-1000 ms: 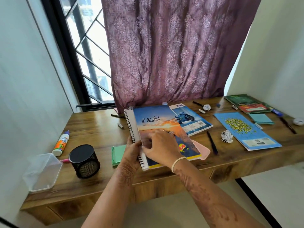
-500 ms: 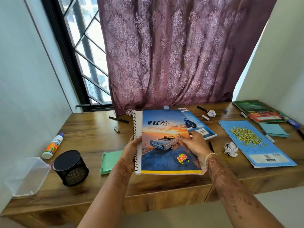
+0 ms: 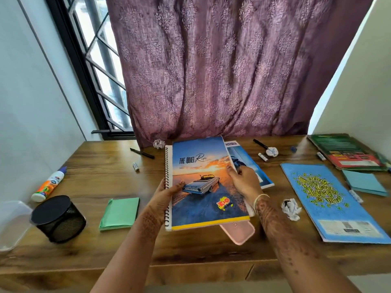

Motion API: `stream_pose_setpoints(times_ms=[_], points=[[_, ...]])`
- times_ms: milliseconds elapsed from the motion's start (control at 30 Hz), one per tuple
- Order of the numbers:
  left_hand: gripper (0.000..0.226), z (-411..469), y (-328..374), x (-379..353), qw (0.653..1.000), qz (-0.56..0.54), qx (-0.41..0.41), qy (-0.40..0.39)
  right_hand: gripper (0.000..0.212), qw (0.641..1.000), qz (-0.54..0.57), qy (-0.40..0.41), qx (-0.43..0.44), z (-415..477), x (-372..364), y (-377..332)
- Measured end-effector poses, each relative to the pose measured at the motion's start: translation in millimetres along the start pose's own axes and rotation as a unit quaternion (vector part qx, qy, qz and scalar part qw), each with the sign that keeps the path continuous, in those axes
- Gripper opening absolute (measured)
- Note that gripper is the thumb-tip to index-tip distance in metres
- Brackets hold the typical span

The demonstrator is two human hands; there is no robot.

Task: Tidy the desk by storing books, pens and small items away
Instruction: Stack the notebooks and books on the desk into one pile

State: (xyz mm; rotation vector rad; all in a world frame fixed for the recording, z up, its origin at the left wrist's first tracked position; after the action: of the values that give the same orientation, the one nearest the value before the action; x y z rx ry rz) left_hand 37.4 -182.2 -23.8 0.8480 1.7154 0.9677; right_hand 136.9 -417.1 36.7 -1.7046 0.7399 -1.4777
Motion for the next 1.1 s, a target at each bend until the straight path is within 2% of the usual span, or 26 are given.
stream_pose_setpoints(times_ms=[100,233,367,467,567,667,767,867,967,1033,1100], points=[[0.06,5.8,-6.0,0.1,1.0,-0.005,-0.008,0.018,0.039,0.999,-0.018,0.028,-0.019,17.5,13.8,15.4],[0.043,12.0,-13.8,0.5,0.999,-0.025,0.007,0.022,0.032,0.989,-0.07,0.063,-0.117,29.8,34.1,63.9],[0.043,25.9,-16.8,8.9,0.999,-0.03,0.022,0.018,0.073,0.96,-0.195,0.056,-0.191,42.0,46.1,99.9],[0.036,38.7,-13.3,11.6,0.999,-0.037,0.03,0.015,0.095,0.956,-0.204,0.038,-0.207,52.6,43.2,111.2],[0.043,51.0,-10.4,14.1,0.999,-0.021,0.041,0.017,0.104,0.946,-0.25,0.037,-0.203,57.6,43.5,109.5],[0.046,63.8,-6.4,17.5,0.999,-0.022,0.042,0.022,0.103,0.932,-0.301,0.028,-0.202,59.8,45.4,100.8],[0.055,71.0,-2.7,14.0,0.999,-0.02,0.044,0.011,0.102,0.929,-0.296,0.015,-0.222,66.7,46.5,97.6],[0.057,74.0,-2.2,11.7,0.998,-0.029,0.052,0.006,0.086,0.941,-0.254,0.028,-0.223,74.1,50.8,90.4],[0.052,76.5,-1.9,7.0,0.997,-0.037,0.062,0.0,0.046,0.962,-0.147,0.074,-0.218,68.1,61.0,72.0],[0.044,79.1,-2.7,4.1,0.997,-0.038,0.068,0.0,0.024,0.966,0.042,0.08,-0.242,65.0,62.8,74.4],[0.041,82.5,-3.0,2.9,0.997,-0.036,0.075,0.005,0.019,0.936,0.236,0.05,-0.257,57.0,56.2,64.7]])
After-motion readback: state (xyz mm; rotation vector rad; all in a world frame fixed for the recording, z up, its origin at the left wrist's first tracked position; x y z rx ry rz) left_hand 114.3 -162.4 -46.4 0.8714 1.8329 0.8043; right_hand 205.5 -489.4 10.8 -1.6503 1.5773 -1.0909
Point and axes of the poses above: each hand's wrist, its own z-axis towards the middle knuckle, its own x-axis out of the back of the hand, y = z × x, the point moved 8 cm from there along z, towards the middle knuckle, and after that the axes turned 5 degrees about -y, right-handed, at the moved point
